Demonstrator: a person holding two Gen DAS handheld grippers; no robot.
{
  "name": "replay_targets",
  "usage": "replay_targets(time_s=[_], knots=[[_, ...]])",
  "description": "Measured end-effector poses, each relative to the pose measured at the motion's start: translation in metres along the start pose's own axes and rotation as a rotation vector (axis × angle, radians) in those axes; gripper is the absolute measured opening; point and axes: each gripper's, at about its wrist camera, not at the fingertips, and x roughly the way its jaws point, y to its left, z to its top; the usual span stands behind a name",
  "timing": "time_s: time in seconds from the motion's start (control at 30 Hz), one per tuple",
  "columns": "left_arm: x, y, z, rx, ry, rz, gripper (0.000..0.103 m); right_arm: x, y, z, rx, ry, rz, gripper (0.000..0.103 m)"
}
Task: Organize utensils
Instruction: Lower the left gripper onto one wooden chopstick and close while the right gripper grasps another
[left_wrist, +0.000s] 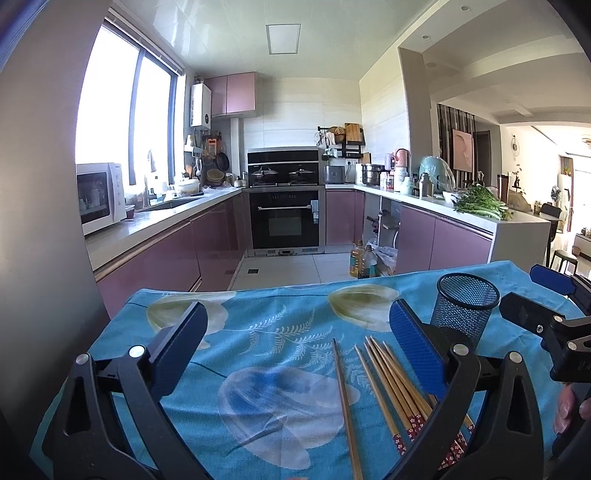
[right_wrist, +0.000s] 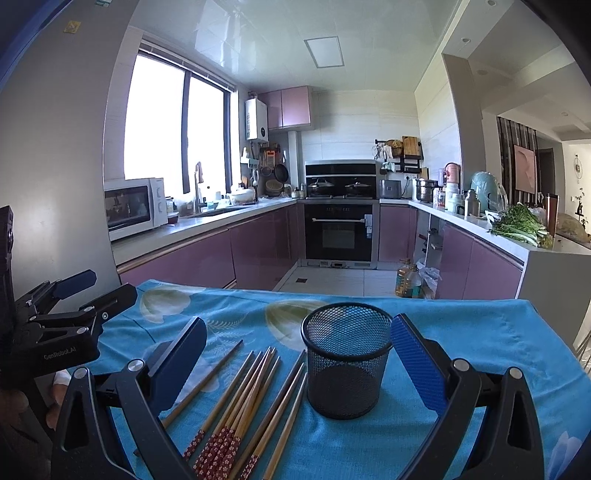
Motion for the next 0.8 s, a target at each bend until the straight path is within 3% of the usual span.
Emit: replay_targets(time_s=[0.23, 0.47, 0.6, 0.8], knots=[[0.028, 0.001, -0.013, 0.023, 0.141, -0.049, 0.097, 0.029, 0.001, -0.028, -0.035, 0.243, 0.006, 0.093], [0.065, -0.004, -0.035, 0.065, 0.318, -0.088, 0.097, 0.06, -0.005, -0.05, -0.021, 0.42, 0.016, 0.068], [0.089, -0.011, -0.049, 0.088, 0.422, -0.135, 0.082, 0.069, -0.006, -0.053, -0.019, 0.474, 0.017, 0.051], [0.113, -0.024, -0.065, 0.11, 0.52, -0.196, 0.063, 0.08, -0.002, -0.056, -0.038, 0.536, 0.042, 0.035]])
